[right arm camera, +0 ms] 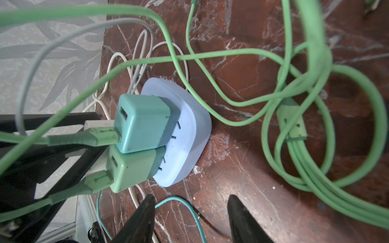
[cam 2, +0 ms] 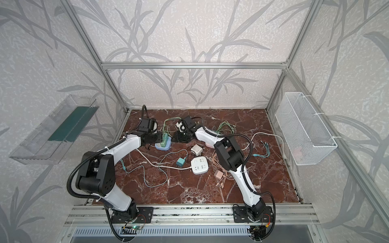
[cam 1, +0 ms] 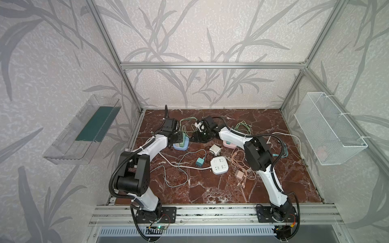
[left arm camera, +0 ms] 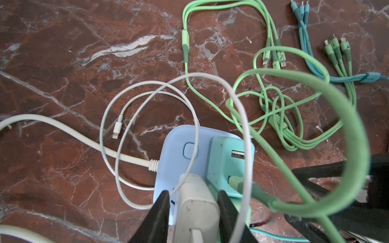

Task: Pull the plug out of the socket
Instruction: 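Close the left gripper on the blue strip's white charger while the right steadies it, then pull the white charger out with the left gripper while the right braces the strip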

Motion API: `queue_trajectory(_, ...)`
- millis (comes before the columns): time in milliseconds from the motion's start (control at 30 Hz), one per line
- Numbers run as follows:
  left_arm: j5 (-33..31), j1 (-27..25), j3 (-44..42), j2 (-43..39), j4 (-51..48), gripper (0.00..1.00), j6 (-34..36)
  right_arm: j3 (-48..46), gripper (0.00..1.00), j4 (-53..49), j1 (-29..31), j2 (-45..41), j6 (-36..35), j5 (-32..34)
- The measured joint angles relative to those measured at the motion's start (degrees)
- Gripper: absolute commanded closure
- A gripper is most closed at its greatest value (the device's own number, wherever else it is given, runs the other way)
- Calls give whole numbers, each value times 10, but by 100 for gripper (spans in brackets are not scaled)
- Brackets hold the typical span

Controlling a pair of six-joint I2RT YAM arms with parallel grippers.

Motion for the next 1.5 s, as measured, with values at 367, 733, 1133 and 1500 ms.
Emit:
queue_trajectory(367,7,-17,1,0,-6,73,-5,6,44,-1,-8,8,3,-10)
queue_trajectory(733,8,-66,11,4,-19,75,-11,6,44,0,-12,10,3,-24)
queue_trajectory(1133,9,-90,24,13,-27,77,-20,-39,52,-8,-14,10,-15,-18)
queue_trajectory(1500,5,-95,24,12,-26,79,-31,-56,52,17,-15,6,-11,-22)
